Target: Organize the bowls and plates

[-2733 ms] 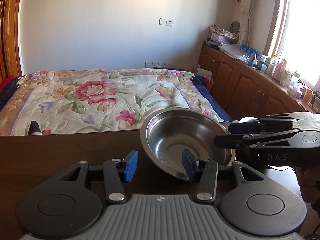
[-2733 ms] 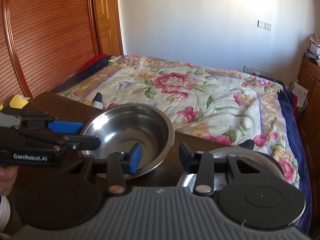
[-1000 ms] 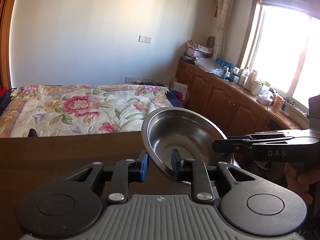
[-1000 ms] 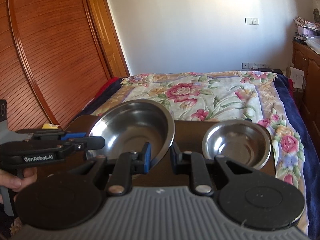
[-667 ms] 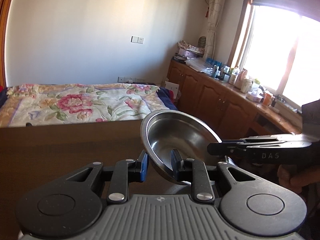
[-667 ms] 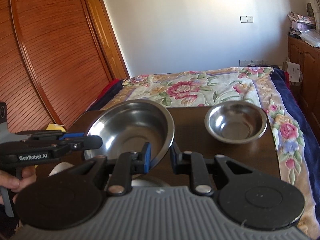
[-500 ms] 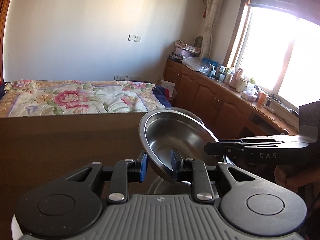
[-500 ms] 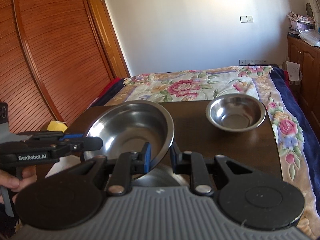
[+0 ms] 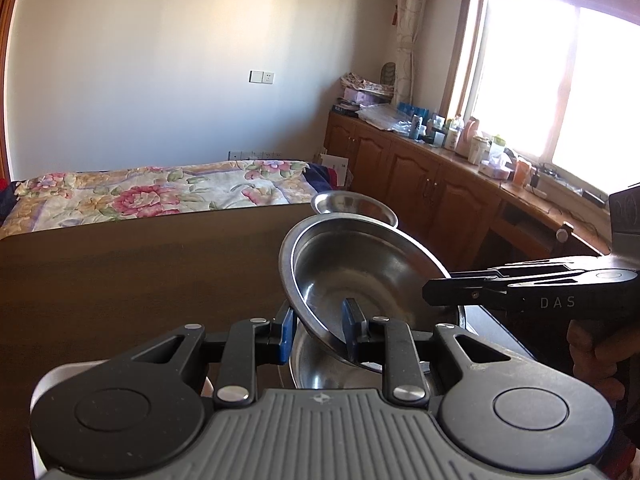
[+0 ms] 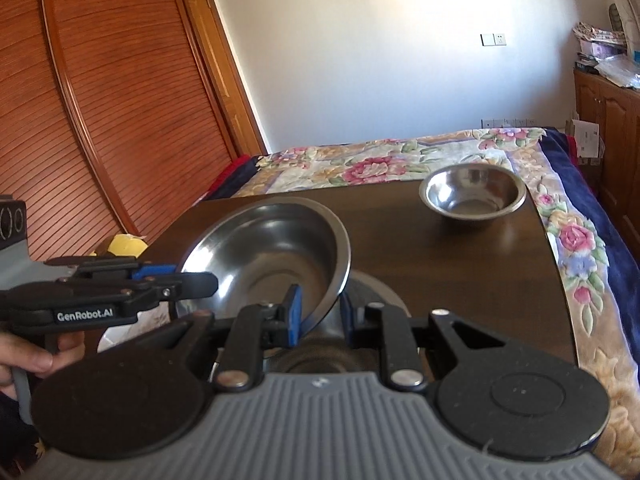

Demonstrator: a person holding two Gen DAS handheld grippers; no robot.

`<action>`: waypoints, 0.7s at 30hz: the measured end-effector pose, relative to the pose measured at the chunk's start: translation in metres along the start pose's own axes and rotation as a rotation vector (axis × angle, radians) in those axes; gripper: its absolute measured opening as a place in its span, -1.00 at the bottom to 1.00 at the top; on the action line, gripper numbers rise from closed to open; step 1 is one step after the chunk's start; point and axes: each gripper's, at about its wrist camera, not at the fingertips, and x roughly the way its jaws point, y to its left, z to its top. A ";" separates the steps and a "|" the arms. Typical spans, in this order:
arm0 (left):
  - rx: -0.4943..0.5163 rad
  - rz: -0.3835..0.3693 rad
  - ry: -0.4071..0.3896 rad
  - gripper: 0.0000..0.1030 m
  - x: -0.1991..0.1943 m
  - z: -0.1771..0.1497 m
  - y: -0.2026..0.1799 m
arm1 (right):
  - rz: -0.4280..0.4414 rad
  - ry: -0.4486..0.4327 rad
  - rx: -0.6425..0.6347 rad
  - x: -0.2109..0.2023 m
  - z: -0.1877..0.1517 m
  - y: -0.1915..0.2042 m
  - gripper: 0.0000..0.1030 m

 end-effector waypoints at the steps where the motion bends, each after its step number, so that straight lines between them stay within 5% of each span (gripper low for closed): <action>1: 0.003 0.000 0.002 -0.50 0.000 -0.003 -0.002 | -0.001 0.000 0.003 -0.001 -0.003 -0.001 -0.56; 21: 0.023 0.010 0.016 -0.49 0.005 -0.030 -0.009 | -0.010 -0.066 0.072 -0.006 -0.044 -0.007 -0.56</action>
